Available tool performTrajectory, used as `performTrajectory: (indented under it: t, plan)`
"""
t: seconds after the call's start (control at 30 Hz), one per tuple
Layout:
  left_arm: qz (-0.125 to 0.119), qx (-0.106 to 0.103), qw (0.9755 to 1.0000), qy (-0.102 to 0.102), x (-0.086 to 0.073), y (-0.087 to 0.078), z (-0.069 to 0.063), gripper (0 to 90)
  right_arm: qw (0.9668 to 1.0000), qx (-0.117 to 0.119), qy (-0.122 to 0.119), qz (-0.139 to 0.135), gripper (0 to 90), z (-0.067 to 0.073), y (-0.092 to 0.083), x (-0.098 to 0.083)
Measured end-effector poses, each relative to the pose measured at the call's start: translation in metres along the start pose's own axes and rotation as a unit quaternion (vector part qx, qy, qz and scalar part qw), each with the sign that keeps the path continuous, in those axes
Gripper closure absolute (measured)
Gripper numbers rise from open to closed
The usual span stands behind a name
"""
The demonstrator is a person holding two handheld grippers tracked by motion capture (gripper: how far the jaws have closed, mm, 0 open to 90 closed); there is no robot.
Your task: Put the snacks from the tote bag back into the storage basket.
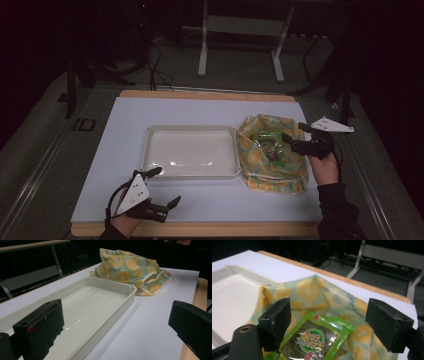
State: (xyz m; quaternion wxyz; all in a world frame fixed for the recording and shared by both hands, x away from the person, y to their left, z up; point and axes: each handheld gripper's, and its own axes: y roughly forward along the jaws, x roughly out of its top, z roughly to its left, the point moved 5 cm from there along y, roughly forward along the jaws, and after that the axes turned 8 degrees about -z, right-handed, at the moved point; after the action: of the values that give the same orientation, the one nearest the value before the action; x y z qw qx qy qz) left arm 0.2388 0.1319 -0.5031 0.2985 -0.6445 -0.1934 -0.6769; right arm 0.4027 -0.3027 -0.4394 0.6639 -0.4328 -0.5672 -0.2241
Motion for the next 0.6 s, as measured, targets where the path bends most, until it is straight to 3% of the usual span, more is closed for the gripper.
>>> performTrajectory:
  t: [0.23, 0.33, 0.47, 0.53, 0.6]
  plan:
    - [0.001, -0.001, 1.0, -0.001, 0.0, 0.001, 0.0, 0.6, 0.9987, 0.01, 0.025, 0.043, 18.5, -0.007, 0.011, -0.018]
    - [0.001, -0.001, 1.0, -0.001, 0.0, 0.001, 0.0, 0.6, 0.9973, 0.012, 0.026, 0.068, 22.6, -0.008, 0.016, -0.027]
    - [0.002, -0.001, 1.0, 0.001, -0.001, 0.001, 0.0, 0.6, 0.9965, 0.009, 0.022, 0.08, 29.8, -0.009, 0.02, -0.033]
    - [0.003, -0.001, 1.0, 0.002, -0.001, 0.001, 0.0, 0.6, 0.994, 0.018, 0.046, 0.098, 35.4, -0.011, 0.023, -0.036]
    - [0.004, -0.001, 1.0, 0.001, -0.001, 0.001, 0.0, 0.6, 0.9937, 0.014, 0.047, 0.101, 38.3, -0.012, 0.024, -0.037]
